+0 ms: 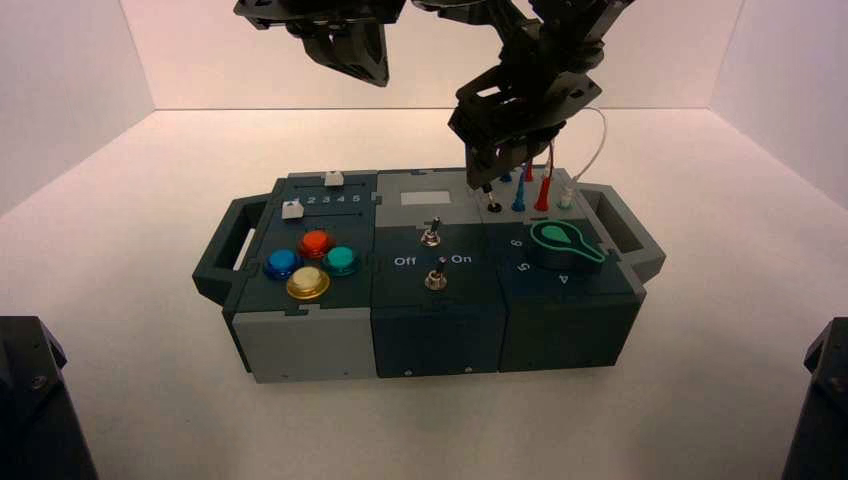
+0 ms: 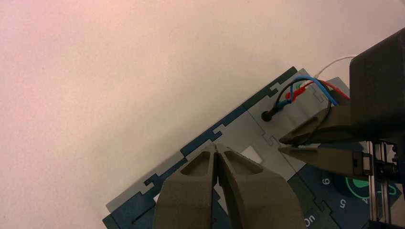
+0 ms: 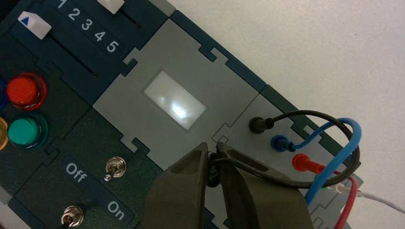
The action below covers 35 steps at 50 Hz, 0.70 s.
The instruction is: Insert the black wire.
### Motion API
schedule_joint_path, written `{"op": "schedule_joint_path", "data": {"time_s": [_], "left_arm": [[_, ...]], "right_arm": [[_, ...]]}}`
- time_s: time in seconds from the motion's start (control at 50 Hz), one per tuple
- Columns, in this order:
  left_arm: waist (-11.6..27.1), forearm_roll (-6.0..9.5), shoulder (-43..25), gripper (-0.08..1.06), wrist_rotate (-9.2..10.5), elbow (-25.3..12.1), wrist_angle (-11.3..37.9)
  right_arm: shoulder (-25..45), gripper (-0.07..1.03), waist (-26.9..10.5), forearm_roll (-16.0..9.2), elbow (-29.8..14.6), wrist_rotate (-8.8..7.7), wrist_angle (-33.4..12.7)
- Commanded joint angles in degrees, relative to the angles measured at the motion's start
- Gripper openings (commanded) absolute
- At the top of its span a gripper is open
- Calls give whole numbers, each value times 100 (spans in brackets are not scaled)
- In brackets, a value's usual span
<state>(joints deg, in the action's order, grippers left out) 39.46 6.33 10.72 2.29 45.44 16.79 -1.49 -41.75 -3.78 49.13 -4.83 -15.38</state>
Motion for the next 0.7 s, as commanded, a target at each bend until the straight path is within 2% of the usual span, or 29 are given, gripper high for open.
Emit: {"op": "schedule_joint_path", "data": {"time_s": [0.02, 0.48, 0.7], "left_arm": [[9, -9, 62, -3, -18, -158, -44], [9, -9, 18, -3, -62, -202, -44], [9, -9, 9, -3, -79, -237, -53]], "right_arm": [[-9, -2, -18, -9, -53, 9, 62], [18, -2, -18, 9, -9, 9, 18], [-105, -2, -18, 0, 0, 9, -176]]}}
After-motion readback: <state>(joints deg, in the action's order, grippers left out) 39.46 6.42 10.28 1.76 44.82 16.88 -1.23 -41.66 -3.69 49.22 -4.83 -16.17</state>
